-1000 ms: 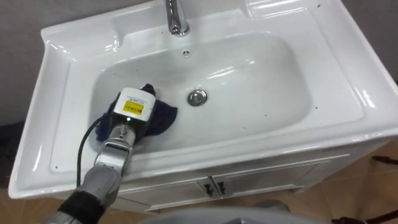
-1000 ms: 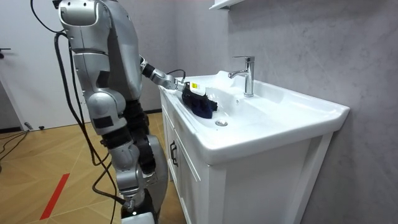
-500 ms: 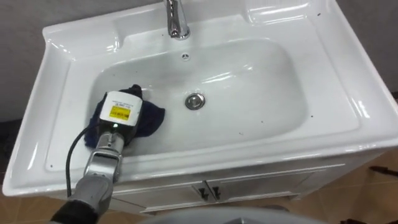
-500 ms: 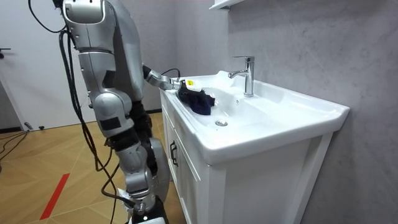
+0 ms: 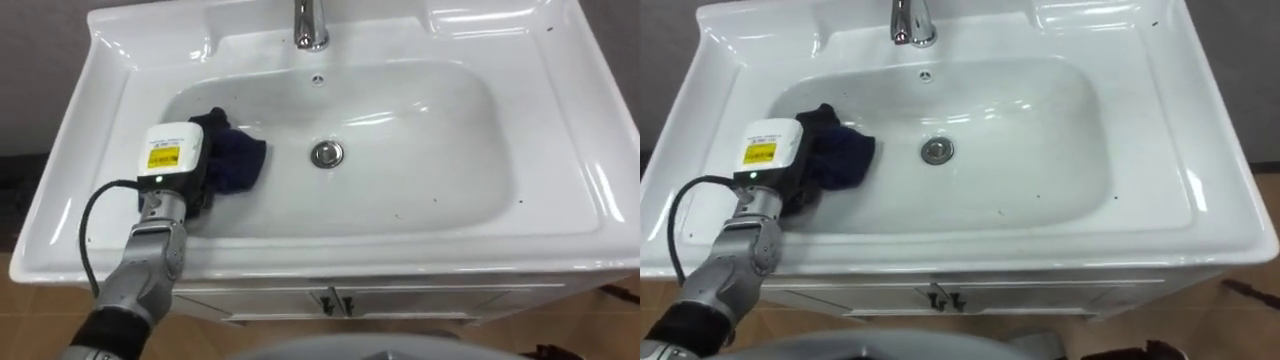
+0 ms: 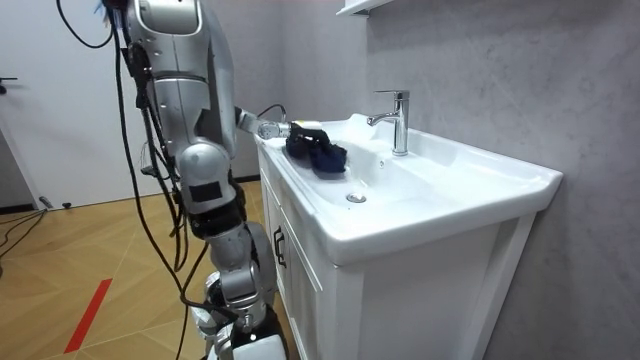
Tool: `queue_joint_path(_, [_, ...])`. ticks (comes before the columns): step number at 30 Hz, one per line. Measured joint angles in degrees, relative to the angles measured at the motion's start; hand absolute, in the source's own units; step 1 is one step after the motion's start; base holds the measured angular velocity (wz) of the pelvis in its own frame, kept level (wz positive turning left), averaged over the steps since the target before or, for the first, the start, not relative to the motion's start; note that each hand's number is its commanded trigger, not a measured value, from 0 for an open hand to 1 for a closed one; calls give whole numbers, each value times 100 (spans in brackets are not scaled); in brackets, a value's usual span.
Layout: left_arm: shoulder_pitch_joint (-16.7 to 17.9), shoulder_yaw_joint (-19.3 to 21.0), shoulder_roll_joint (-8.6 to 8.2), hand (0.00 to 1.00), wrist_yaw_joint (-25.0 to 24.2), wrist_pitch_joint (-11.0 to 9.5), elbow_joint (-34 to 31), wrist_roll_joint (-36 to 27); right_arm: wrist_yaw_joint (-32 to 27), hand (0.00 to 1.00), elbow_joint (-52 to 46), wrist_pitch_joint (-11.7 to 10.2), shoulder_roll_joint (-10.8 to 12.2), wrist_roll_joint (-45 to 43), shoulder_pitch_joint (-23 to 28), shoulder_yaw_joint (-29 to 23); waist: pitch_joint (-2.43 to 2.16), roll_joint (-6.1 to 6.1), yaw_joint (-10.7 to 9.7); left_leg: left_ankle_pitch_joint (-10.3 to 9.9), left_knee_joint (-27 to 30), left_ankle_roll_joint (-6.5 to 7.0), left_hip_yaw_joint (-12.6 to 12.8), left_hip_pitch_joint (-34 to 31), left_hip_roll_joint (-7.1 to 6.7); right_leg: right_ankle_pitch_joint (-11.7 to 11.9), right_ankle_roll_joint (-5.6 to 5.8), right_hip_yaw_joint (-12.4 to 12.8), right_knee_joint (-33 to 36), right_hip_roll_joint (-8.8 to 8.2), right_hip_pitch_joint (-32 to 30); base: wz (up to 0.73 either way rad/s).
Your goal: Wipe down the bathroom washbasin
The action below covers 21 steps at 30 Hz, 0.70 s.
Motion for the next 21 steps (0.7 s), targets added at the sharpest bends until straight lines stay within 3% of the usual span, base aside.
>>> queue_joint_path(3, [-16, 277, 8, 100, 136, -166, -536, -78, -26, 0, 120, -69, 1, 75, 31, 16, 9, 6, 64, 0, -1, -1, -32, -76, -14, 3, -5, -44, -79, -4, -20, 12])
queue_joint_path(8, [-37, 624, 11, 100, 524, -203, -984, -463, -45, 0, 191, -68, 12, 87, 122, 114, 1, 31, 139, 1, -24, -1, -56, -47, -33, 3, 0, -72, -81, -17, 59, 2])
queue_joint_path(13, [-37, 678, 13, 100, 535, -250, -1479, -700, -43, 0, 224, -69, 12, -18, 140, 126, 4, 36, 201, 1, -21, -1, -67, -39, -31, 5, 2, -141, -72, -24, 77, 5])
queue_joint_path(21, [-70, 711, 14, 100, 564, -354, -1574, -998, 18, 0, 171, -68, 15, -113, 119, 236, 1, 109, 291, 0, 6, -1, -77, 19, -29, 5, 3, -157, -70, -31, 153, 0])
